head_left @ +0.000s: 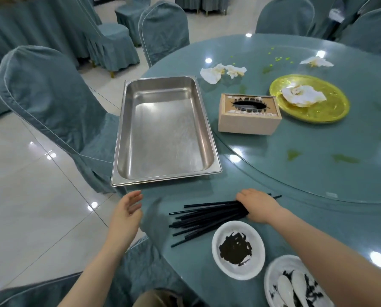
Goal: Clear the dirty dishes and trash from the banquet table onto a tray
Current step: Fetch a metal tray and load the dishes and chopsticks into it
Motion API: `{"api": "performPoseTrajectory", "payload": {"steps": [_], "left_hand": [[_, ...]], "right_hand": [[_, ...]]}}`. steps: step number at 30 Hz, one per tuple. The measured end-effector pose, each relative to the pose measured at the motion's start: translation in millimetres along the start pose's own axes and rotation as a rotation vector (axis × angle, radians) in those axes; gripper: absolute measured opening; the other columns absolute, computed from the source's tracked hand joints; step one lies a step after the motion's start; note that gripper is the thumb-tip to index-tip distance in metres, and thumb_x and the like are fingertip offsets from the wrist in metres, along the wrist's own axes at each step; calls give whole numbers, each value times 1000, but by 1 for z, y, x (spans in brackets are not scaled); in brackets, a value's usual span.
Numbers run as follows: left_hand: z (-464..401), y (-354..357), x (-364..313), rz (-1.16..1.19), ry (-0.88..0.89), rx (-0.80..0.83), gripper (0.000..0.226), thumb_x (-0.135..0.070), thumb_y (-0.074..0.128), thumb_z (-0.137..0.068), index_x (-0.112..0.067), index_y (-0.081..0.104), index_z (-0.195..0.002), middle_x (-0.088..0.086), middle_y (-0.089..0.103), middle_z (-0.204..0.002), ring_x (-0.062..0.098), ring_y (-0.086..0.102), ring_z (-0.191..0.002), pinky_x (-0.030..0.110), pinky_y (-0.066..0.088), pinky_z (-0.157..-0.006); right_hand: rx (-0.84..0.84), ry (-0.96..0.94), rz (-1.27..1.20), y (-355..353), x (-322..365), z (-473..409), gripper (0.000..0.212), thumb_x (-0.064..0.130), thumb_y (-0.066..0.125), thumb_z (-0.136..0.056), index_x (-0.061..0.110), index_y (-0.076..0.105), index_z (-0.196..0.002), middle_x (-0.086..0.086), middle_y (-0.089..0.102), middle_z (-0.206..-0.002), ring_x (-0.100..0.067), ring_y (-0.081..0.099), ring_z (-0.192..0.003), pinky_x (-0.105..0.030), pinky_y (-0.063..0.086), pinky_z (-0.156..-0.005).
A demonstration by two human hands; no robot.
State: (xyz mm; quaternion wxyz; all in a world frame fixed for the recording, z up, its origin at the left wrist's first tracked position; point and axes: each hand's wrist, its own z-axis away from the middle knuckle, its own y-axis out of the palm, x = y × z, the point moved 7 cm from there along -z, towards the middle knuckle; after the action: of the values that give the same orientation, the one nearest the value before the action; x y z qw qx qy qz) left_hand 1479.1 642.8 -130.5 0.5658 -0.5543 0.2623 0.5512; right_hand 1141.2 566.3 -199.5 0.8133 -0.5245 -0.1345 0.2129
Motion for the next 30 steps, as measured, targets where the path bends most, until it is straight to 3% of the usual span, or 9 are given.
{"api": "performPoseTrajectory", "payload": {"steps": [5,9,13,19,22,25,27,30], "left_hand": [[-5,10,-3,-35,-12,33,46,13,43,-89,-11,51,-127,5,58,-124,21,57,-111,29,42,-92],[-14,17,-7,-29,-3,49,45,12,45,-88,-16,50,-124,6,58,-123,25,59,-109,37,44,-99],[-26,20,-9,-47,7,80,44,8,48,-89,-23,51,-120,1,59,-120,21,60,-107,31,44,-92],[-35,34,-17,-75,40,179,32,1,51,-92,-21,58,-115,-3,66,-111,13,60,-110,23,40,-89],[-36,40,-27,-1,79,156,23,-17,46,-99,-24,61,-115,-6,66,-113,10,58,-113,27,40,-99],[-36,50,-42,84,126,143,36,-33,29,-104,-27,59,-124,-10,61,-123,7,52,-119,28,33,-106],[-41,55,-52,170,124,115,43,-36,22,-104,-25,55,-129,-7,60,-126,9,51,-120,27,32,-106],[-56,56,-62,297,72,71,35,-28,23,-105,-26,52,-125,-8,63,-120,11,52,-119,28,33,-104]], "right_hand": [[-8,76,38,4,-6,5,30,15,58,-85,12,47,-112,-7,54,-115,-25,52,-107,-34,42,-82],[-35,69,59,1,-8,8,34,18,58,-86,11,48,-117,-8,52,-119,-25,49,-111,-34,43,-89],[-74,77,45,-4,-8,9,39,29,60,-86,11,49,-118,-7,49,-120,-24,48,-113,-34,42,-91],[-115,144,-41,-25,-7,16,27,27,54,-89,14,45,-111,-4,60,-110,-28,59,-98,-36,40,-73],[-177,158,-99,-43,-7,20,25,26,55,-87,16,44,-108,-2,61,-105,-27,59,-94,-35,37,-66],[-243,148,-179,-66,0,21,25,27,55,-85,18,45,-106,-1,60,-105,-28,58,-94,-35,43,-68],[-278,133,-196,-80,4,19,24,25,53,-84,18,46,-105,-1,61,-103,-28,57,-93,-37,46,-70],[-343,96,-180,-102,10,10,22,20,50,-81,20,48,-102,1,62,-98,-27,57,-89,-34,38,-63]]}}
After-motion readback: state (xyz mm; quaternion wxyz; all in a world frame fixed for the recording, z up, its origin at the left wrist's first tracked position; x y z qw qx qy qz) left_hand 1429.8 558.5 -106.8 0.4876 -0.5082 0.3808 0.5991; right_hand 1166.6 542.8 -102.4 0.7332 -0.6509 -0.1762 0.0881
